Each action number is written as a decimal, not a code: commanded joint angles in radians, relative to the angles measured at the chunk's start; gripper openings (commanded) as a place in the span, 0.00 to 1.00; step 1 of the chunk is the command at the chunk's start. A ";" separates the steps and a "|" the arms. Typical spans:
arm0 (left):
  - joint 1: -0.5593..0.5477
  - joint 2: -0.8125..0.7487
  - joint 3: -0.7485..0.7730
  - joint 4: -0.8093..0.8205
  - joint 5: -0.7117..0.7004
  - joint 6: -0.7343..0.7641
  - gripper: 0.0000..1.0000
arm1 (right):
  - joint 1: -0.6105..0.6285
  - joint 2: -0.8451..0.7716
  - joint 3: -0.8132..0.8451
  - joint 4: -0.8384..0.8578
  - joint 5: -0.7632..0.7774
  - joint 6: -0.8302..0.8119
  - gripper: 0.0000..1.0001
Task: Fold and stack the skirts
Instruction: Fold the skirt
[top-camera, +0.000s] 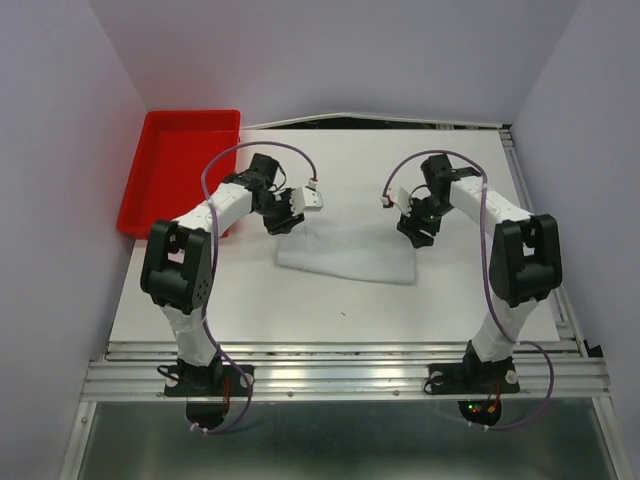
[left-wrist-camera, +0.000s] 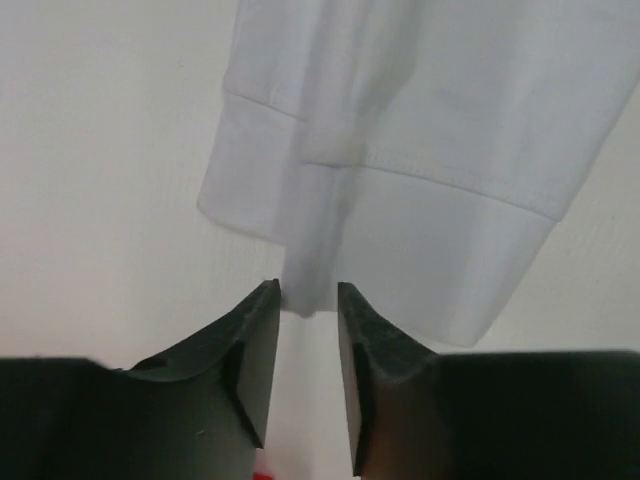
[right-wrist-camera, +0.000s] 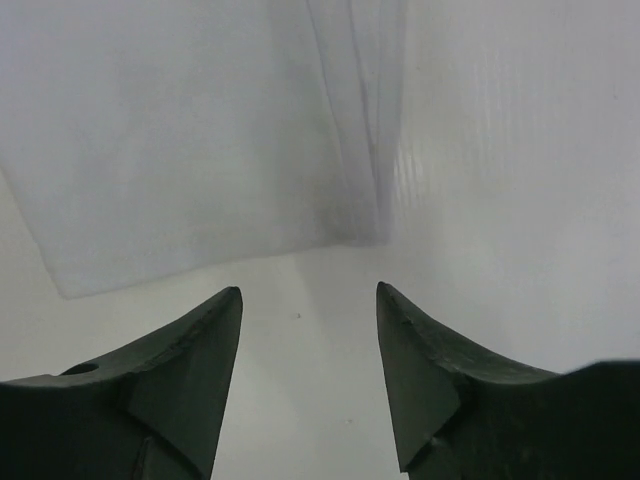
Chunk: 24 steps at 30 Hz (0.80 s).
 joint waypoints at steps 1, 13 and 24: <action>0.016 0.030 0.047 0.097 -0.033 -0.104 0.62 | -0.020 0.053 0.087 0.035 0.010 0.044 0.68; 0.003 -0.157 -0.069 0.136 -0.004 -0.359 0.57 | -0.029 0.077 0.146 0.025 -0.157 0.233 0.56; -0.045 -0.135 -0.189 0.099 0.094 -0.593 0.49 | -0.009 0.202 0.044 0.024 -0.139 0.311 0.39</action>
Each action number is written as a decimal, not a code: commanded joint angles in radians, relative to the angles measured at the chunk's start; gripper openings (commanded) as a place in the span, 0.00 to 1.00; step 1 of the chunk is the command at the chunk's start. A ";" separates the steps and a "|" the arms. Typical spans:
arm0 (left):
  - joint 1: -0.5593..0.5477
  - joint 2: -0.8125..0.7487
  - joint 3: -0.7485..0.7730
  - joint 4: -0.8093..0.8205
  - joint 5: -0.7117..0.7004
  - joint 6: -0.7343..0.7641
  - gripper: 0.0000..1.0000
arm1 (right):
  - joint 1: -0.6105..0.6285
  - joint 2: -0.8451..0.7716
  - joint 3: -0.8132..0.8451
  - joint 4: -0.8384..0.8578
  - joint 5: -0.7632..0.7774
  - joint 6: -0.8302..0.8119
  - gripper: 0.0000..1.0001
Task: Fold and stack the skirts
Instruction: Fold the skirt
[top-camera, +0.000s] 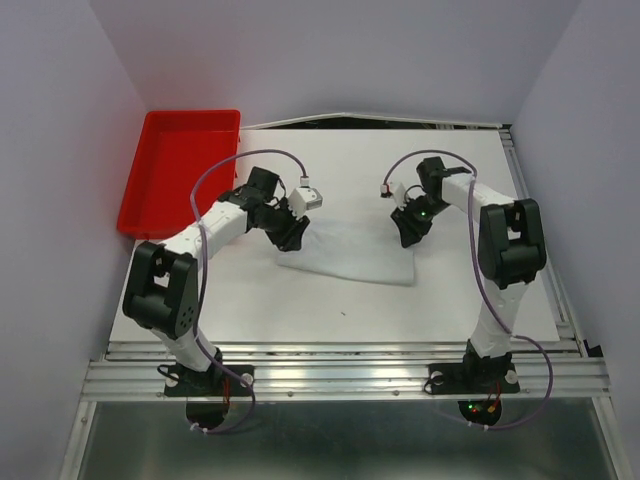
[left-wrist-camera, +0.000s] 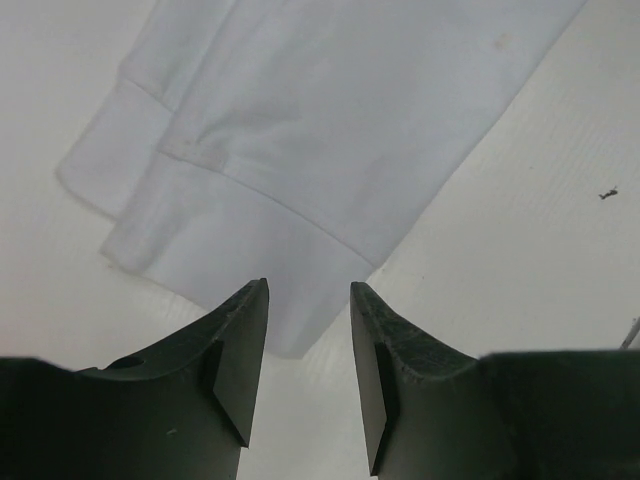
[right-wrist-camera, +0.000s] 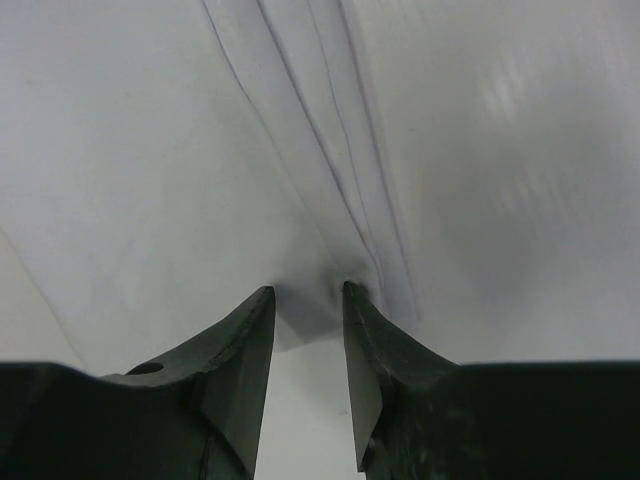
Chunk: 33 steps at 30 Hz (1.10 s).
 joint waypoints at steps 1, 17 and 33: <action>0.001 0.045 0.005 -0.015 0.045 -0.143 0.48 | 0.011 -0.016 -0.082 -0.012 -0.010 0.035 0.37; 0.003 0.662 0.799 -0.092 -0.070 -0.174 0.51 | 0.257 -0.166 -0.214 -0.124 -0.459 0.262 0.42; -0.020 0.171 0.302 0.040 0.040 -0.315 0.62 | 0.137 -0.145 -0.162 0.342 -0.452 0.663 0.43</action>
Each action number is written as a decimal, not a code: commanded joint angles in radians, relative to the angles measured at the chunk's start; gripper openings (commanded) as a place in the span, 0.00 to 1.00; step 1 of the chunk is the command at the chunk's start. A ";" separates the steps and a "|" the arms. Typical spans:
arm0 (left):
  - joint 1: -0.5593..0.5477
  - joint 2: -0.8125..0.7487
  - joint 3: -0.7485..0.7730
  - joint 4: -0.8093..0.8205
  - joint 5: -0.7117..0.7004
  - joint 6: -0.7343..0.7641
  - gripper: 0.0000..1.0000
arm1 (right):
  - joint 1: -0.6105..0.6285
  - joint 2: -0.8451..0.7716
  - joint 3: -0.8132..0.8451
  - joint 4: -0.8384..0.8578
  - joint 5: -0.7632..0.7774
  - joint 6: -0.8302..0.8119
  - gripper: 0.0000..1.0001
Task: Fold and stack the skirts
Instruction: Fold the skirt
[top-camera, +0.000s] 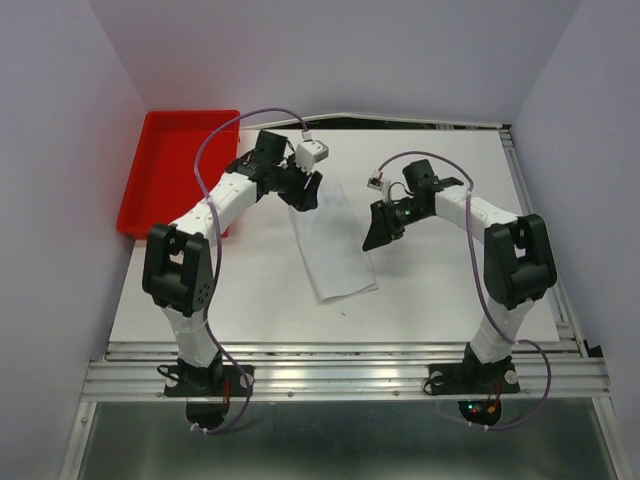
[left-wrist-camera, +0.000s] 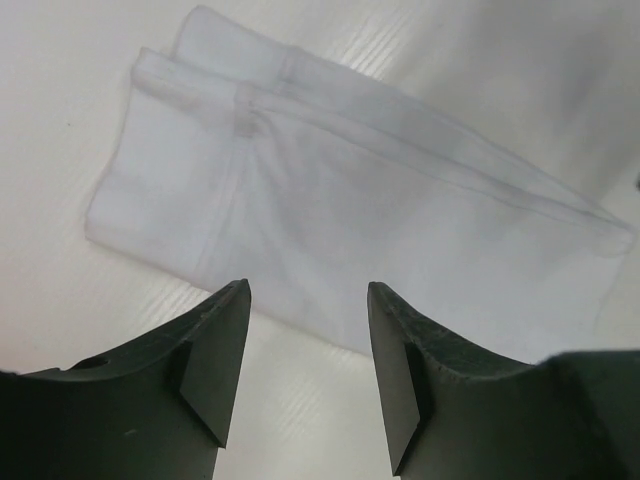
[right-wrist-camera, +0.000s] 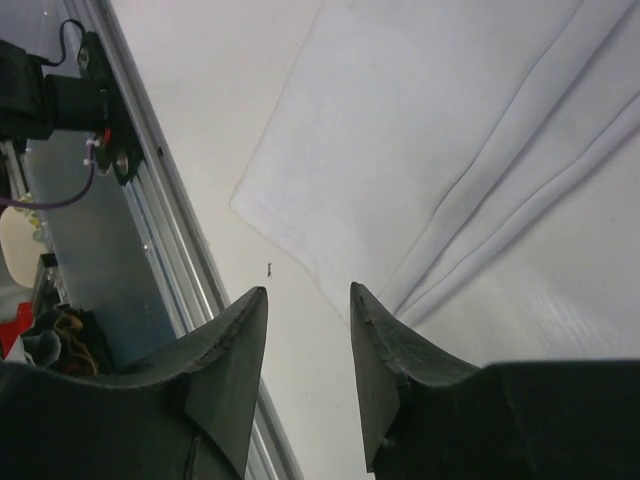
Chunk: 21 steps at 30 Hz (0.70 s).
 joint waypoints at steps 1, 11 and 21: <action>-0.021 -0.105 -0.135 0.029 0.094 -0.111 0.62 | 0.018 0.055 -0.009 0.191 0.028 0.109 0.43; -0.076 -0.182 -0.343 0.138 0.042 -0.223 0.58 | 0.136 0.121 -0.175 0.324 0.070 0.219 0.33; -0.078 -0.139 -0.300 0.095 0.016 -0.240 0.53 | 0.300 -0.043 -0.305 0.506 -0.049 0.496 0.39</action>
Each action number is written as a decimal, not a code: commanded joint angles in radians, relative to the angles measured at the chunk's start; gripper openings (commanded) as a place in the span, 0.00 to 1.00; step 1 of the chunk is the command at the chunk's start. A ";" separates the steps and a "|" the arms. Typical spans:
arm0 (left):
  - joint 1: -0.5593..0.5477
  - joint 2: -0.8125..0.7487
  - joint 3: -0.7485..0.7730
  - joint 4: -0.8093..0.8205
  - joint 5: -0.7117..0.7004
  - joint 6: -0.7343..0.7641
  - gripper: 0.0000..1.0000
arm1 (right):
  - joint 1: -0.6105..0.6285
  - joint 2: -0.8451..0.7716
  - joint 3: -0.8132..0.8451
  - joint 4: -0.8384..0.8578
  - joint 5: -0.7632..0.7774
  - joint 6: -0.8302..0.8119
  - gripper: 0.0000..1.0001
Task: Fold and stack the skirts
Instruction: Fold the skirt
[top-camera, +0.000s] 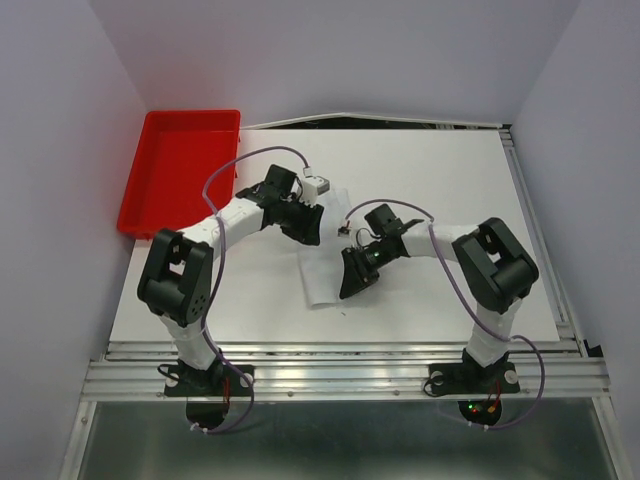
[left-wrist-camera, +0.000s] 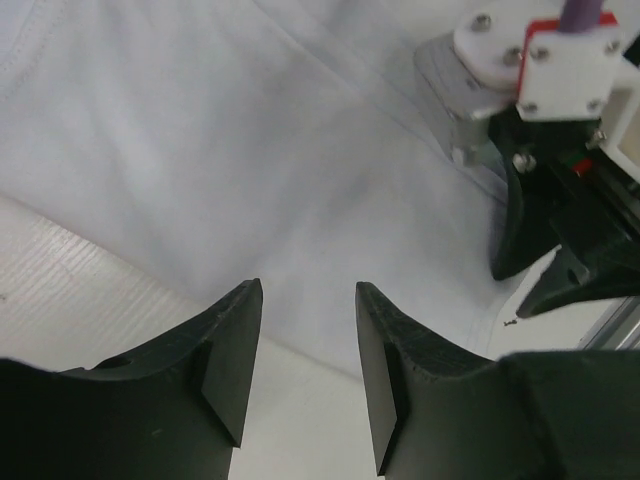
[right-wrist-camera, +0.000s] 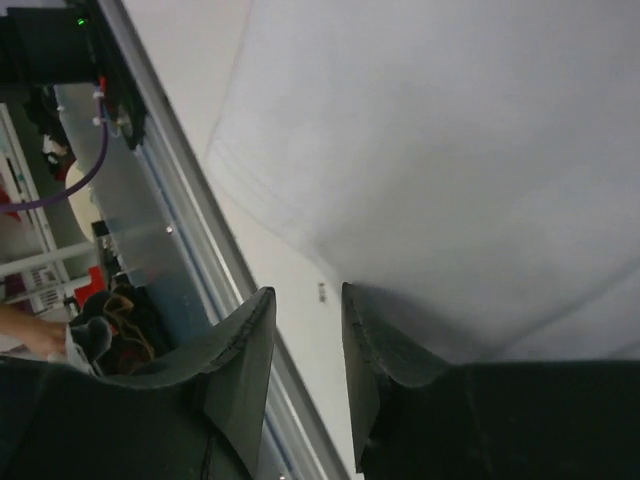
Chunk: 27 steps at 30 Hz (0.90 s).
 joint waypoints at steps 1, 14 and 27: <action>-0.001 0.000 0.047 0.005 0.016 -0.022 0.53 | 0.079 -0.133 -0.069 0.212 -0.111 0.223 0.44; -0.021 0.076 0.105 -0.013 0.066 -0.028 0.52 | -0.140 -0.198 0.073 0.156 -0.026 0.081 0.41; 0.005 0.089 0.090 0.002 0.007 -0.056 0.54 | -0.130 0.095 0.188 0.093 0.159 -0.027 0.25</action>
